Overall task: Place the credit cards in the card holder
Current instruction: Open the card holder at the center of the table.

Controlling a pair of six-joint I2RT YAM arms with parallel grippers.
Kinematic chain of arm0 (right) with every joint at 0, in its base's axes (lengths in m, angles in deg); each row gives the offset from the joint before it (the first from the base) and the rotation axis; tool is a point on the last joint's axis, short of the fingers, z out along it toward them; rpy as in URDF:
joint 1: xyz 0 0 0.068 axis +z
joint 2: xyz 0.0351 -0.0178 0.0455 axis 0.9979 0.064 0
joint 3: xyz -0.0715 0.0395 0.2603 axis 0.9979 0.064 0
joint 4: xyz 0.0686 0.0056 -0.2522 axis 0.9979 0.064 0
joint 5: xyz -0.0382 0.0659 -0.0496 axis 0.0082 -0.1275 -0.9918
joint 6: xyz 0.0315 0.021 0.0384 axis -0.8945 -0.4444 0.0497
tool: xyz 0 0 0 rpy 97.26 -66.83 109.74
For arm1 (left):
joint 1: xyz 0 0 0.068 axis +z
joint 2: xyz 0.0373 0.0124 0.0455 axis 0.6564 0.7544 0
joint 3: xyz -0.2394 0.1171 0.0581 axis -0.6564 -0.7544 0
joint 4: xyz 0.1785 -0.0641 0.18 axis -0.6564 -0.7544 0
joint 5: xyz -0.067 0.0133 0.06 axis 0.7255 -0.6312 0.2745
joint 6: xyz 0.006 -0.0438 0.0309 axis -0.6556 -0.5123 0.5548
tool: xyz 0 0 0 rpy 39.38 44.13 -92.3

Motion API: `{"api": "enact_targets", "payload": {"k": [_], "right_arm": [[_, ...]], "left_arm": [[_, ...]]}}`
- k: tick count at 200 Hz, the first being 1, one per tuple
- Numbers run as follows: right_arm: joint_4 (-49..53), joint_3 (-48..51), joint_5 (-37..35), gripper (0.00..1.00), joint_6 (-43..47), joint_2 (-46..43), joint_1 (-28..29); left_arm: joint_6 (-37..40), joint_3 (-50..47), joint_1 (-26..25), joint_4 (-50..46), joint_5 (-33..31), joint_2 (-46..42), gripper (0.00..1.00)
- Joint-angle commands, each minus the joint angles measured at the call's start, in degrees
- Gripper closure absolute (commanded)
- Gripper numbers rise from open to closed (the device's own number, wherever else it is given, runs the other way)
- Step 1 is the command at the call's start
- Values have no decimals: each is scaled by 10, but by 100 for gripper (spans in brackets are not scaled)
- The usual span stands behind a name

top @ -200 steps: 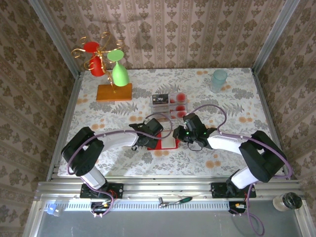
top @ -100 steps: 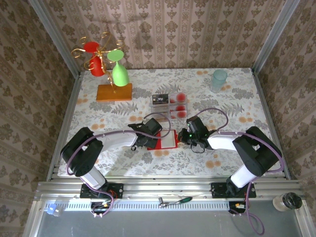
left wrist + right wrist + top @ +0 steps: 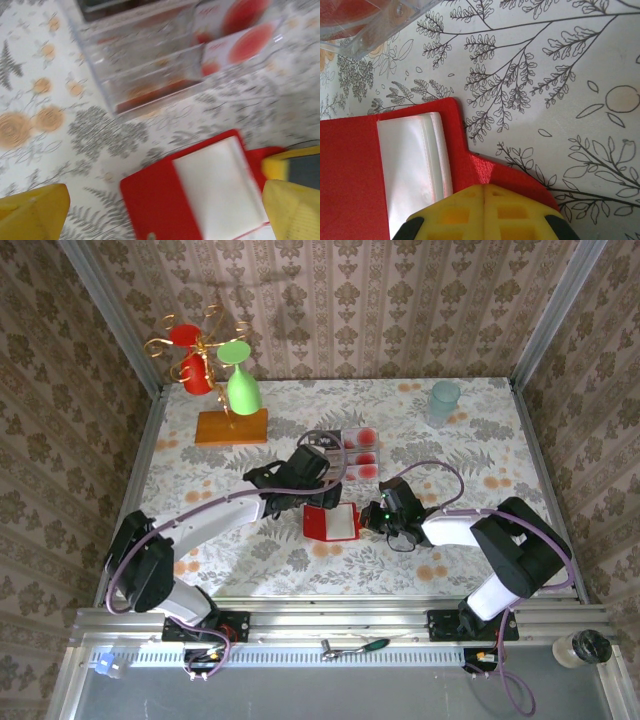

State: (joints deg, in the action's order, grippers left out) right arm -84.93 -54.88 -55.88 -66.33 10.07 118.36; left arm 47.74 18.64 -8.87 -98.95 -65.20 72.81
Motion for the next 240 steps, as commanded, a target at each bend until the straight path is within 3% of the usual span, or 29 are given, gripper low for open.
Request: {"api": "enact_targets", "payload": {"k": [1, 53, 86, 119, 240], "right_arm": [[15, 15, 6, 95, -9, 1, 1], [8, 24, 4, 95, -16, -5, 2], [4, 29, 3, 95, -18, -5, 2], [1, 30, 1, 96, -20, -2, 2], [-7, 47, -3, 99, -39, -9, 9]], "left_arm": [[-43, 12, -11, 38, 70, -19, 0], [-176, -82, -27, 214, 155, -34, 0], [-263, -177, -30, 365, 182, -20, 0], [-300, -231, -29, 441, 188, 5, 0], [-103, -262, -18, 318, 93, 34, 0]]}}
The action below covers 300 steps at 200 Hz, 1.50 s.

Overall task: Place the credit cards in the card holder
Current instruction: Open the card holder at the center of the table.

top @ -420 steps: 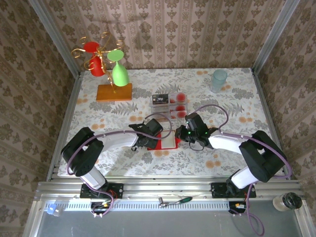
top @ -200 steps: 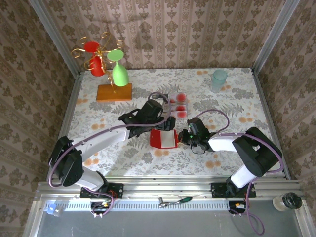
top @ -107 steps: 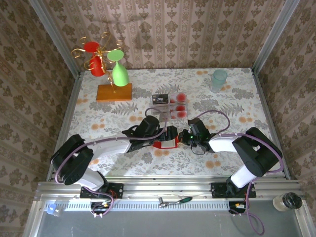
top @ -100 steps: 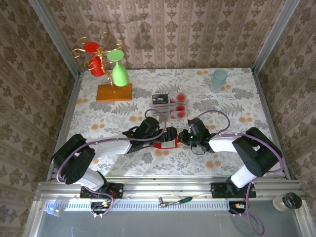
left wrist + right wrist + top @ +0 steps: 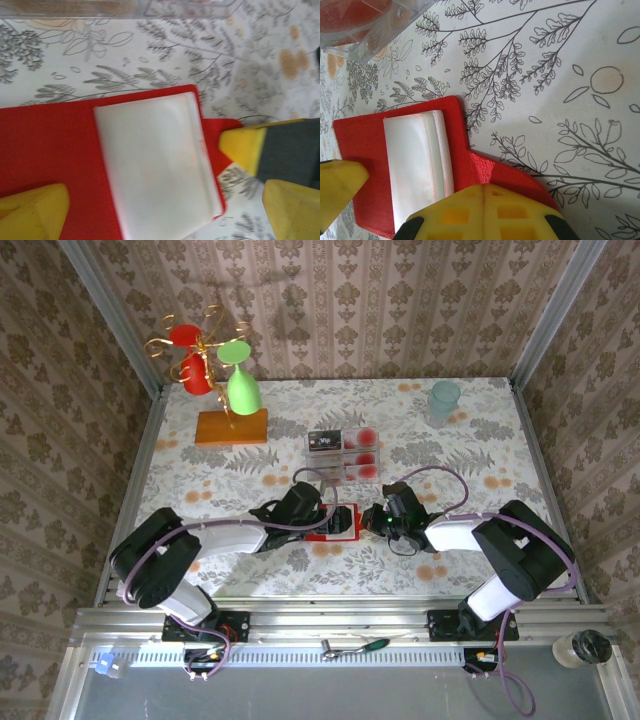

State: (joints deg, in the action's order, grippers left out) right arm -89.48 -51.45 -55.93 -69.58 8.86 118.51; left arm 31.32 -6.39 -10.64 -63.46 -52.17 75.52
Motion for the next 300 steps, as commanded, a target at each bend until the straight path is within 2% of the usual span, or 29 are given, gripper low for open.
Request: {"api": "enact_targets", "payload": {"k": [1, 114, 173, 227, 300], "right_arm": [[39, 12, -3, 99, -7, 3, 8], [110, -32, -14, 99, 21, -45, 9], [104, -37, -15, 99, 28, -14, 2], [98, -33, -16, 100, 26, -7, 2], [98, -36, -8, 100, 26, -14, 2]], "left_arm": [[62, -12, 0, -37, -38, 7, 0], [100, -15, -3, -71, -72, 5, 0], [100, 2, -5, -81, -68, -24, 0], [117, 37, 8, -103, -63, -2, 0], [99, -20, 6, -65, -95, 0, 0]]}}
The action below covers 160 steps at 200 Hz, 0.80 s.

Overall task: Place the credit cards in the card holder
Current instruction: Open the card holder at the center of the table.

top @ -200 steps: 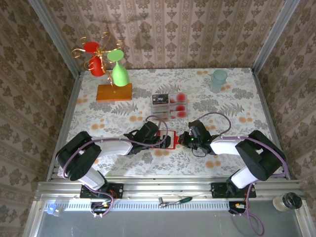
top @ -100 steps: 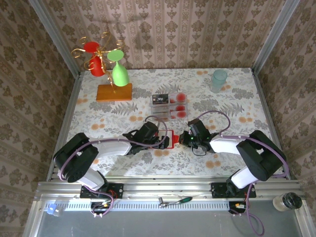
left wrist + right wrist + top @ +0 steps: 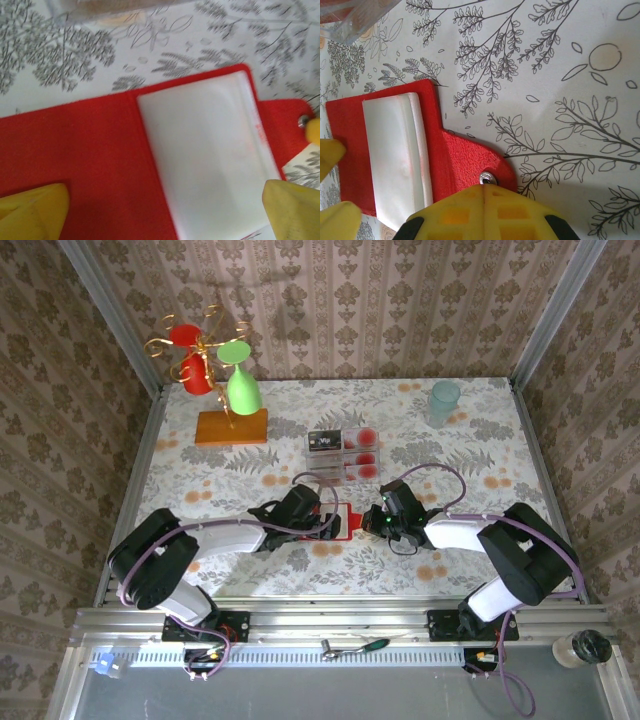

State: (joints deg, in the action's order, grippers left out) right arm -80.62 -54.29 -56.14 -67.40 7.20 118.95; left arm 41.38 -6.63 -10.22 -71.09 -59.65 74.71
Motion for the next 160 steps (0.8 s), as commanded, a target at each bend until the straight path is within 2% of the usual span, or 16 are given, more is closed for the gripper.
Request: {"api": "enact_targets", "payload": {"k": [1, 90, 160], "right_arm": [[10, -8, -5, 100, 4, 3, -3], [57, -75, -5, 100, 31, 1, -4], [38, -65, -11, 100, 30, 39, -13]], "left_arm": [[-1, -17, 2, 11, -21, 9, 0], [7, -26, -3, 28, -21, 6, 0], [7, -21, -5, 14, -21, -8, 0]]}}
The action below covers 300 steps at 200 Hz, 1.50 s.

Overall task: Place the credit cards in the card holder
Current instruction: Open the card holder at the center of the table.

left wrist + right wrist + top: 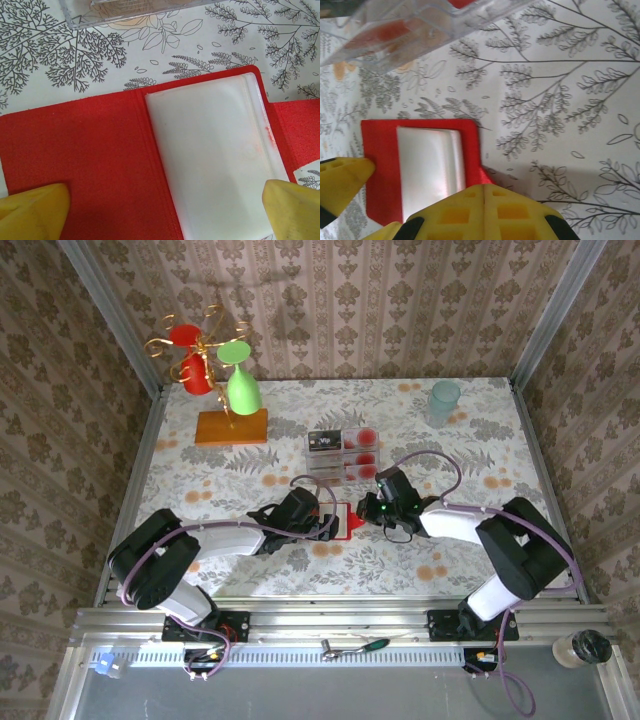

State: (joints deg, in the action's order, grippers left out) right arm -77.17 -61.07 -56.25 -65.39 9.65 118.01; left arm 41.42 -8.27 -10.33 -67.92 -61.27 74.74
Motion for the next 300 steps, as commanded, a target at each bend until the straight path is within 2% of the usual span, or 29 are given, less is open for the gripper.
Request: {"api": "enact_targets", "payload": {"k": [1, 64, 131, 206, 300], "right_arm": [[3, 3, -10, 100, 10, 15, -4], [-22, 33, -13, 100, 1, 24, -4], [-29, 39, -4, 100, -3, 23, -3], [37, -33, 32, 100, 39, 2, -3], [64, -118, 54, 100, 63, 88, 26]], "left_arm": [[6, -5, -3, -18, -5, -9, 0], [-4, 21, -3, -63, -9, -38, 0], [-12, -14, -2, -21, -6, 1, 0], [-10, -33, -13, 0, -13, -8, 0], [-25, -45, -24, 4, -22, -14, 0]]}}
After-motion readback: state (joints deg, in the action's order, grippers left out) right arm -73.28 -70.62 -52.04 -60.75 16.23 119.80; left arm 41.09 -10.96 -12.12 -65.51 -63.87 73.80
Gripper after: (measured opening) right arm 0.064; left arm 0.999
